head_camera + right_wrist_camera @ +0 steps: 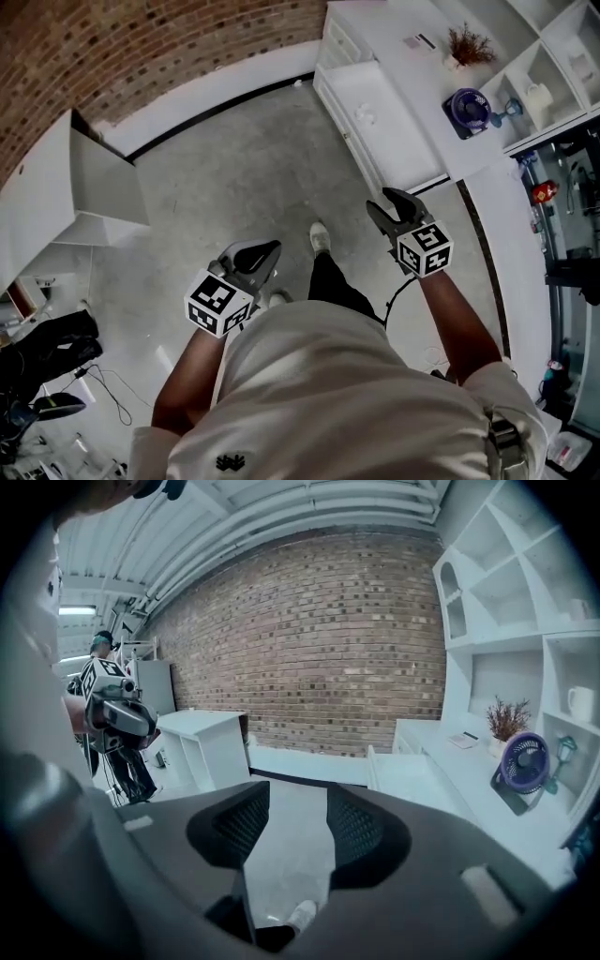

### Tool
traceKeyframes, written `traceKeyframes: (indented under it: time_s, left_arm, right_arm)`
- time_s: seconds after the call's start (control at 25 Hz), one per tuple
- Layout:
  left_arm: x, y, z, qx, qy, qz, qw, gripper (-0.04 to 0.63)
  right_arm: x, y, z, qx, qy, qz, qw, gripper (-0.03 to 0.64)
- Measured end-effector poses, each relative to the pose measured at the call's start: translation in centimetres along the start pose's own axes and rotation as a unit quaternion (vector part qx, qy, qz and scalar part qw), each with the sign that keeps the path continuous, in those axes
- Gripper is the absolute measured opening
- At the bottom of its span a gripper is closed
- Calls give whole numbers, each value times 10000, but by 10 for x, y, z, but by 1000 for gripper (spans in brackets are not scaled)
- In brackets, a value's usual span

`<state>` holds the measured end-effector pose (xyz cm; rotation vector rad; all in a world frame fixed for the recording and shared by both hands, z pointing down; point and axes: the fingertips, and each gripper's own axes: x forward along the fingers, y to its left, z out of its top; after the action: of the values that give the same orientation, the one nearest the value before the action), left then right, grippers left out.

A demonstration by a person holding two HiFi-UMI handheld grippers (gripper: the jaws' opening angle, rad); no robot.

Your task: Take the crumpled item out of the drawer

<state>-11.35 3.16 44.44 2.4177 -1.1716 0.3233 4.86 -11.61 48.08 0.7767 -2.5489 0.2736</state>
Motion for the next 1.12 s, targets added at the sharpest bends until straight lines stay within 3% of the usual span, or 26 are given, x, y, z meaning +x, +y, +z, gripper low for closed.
traceKeyframes:
  time_s: [0.36,0.56,1.12]
  left_arm:
    - [120,62,83,13,43,258,9997,6]
    - [178,84,110,-81,150,399,9991,5]
    - [227,134,125,-270,586,702,9954,6]
  right_arm:
    - [86,-162,7,-165,346,97,9992,196]
    - [134,-235,2,-179,488,197,9985,189]
    - [275,-337,-82,-509,1663,230,9845,190]
